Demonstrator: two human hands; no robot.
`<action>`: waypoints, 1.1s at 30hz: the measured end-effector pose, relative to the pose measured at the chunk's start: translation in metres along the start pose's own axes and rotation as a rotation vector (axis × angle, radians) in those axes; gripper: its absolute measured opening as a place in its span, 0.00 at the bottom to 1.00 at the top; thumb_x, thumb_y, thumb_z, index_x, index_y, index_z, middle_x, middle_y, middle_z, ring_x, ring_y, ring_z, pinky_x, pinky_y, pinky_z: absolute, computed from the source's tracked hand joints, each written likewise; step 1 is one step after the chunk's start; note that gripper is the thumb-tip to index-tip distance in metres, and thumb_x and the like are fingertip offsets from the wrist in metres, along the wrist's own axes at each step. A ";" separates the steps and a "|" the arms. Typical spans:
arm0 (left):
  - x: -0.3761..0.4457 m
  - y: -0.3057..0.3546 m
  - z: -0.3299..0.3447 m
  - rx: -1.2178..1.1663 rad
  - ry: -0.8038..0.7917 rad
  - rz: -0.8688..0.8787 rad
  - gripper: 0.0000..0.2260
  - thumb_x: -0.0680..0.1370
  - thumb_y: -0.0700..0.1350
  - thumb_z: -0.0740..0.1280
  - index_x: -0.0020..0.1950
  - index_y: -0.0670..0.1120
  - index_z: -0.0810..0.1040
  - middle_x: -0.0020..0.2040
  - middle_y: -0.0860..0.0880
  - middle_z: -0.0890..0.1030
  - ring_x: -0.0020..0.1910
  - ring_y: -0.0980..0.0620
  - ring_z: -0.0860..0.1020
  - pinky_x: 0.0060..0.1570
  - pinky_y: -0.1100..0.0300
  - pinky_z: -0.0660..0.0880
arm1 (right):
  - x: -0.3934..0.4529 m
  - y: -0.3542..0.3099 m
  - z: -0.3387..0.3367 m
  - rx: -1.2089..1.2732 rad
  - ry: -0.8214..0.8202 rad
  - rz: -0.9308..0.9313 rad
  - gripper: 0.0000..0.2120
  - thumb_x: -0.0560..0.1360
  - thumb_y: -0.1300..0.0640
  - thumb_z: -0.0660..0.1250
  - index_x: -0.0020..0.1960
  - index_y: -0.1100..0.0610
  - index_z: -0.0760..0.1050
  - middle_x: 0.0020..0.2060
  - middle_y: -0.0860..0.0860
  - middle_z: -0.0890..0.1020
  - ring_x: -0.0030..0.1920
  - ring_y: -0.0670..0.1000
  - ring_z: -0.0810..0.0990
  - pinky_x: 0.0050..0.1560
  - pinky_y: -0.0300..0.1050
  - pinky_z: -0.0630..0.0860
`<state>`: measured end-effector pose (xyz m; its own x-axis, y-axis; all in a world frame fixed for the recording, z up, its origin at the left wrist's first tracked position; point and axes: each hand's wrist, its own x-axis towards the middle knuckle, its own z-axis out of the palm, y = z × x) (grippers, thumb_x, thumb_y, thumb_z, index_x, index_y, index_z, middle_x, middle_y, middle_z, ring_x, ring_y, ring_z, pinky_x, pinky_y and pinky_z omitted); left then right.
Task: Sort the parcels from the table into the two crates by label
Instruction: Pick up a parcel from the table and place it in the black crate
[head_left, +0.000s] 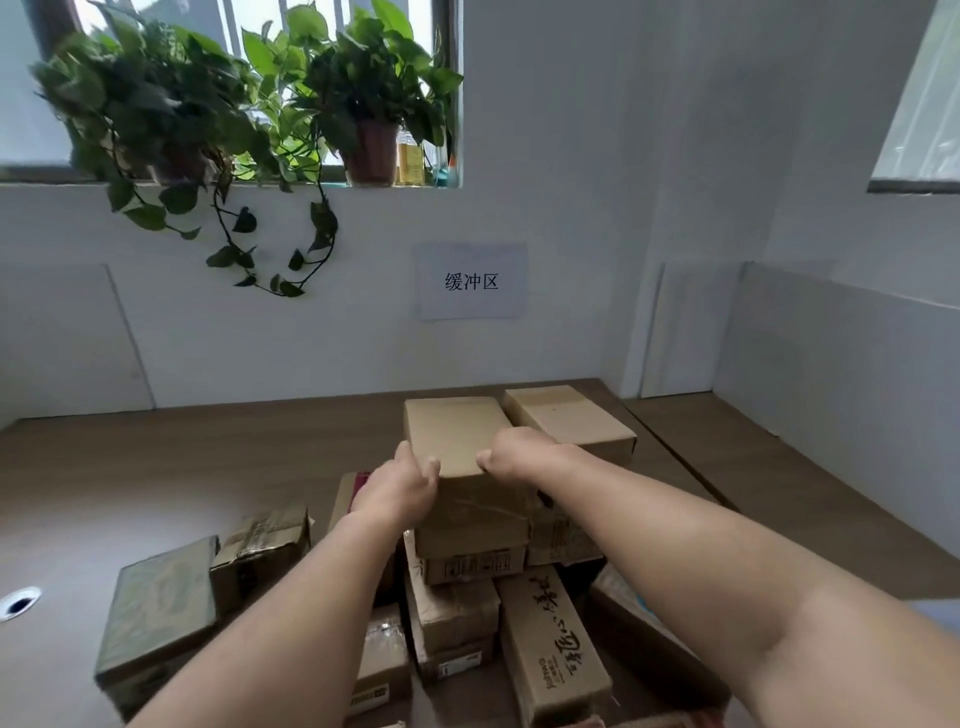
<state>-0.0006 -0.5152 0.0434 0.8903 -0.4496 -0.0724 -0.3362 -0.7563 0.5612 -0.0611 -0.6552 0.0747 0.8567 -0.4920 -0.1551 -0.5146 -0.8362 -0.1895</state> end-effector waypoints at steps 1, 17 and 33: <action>0.003 -0.001 0.001 -0.072 -0.016 -0.032 0.22 0.82 0.52 0.54 0.71 0.41 0.65 0.68 0.39 0.72 0.66 0.40 0.70 0.63 0.50 0.68 | 0.003 0.001 0.000 0.064 -0.020 0.025 0.19 0.81 0.46 0.59 0.60 0.60 0.76 0.57 0.57 0.79 0.55 0.58 0.79 0.44 0.44 0.72; -0.055 -0.046 -0.025 -0.784 -0.075 -0.016 0.23 0.69 0.49 0.73 0.60 0.47 0.70 0.57 0.47 0.79 0.53 0.49 0.79 0.55 0.46 0.78 | -0.041 0.015 -0.006 0.720 -0.154 0.023 0.28 0.75 0.51 0.70 0.71 0.55 0.65 0.65 0.57 0.74 0.59 0.58 0.76 0.51 0.56 0.80; -0.138 -0.065 -0.085 -1.093 -0.193 -0.014 0.37 0.72 0.73 0.49 0.59 0.42 0.73 0.37 0.42 0.80 0.43 0.46 0.79 0.55 0.32 0.72 | -0.134 0.007 -0.012 1.417 -0.352 -0.033 0.39 0.69 0.26 0.59 0.62 0.58 0.70 0.58 0.62 0.79 0.57 0.64 0.79 0.52 0.70 0.76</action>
<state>-0.0756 -0.3633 0.0872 0.7973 -0.5825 -0.1578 0.2093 0.0216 0.9776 -0.1789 -0.5978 0.1063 0.9225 -0.2204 -0.3169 -0.2778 0.1908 -0.9415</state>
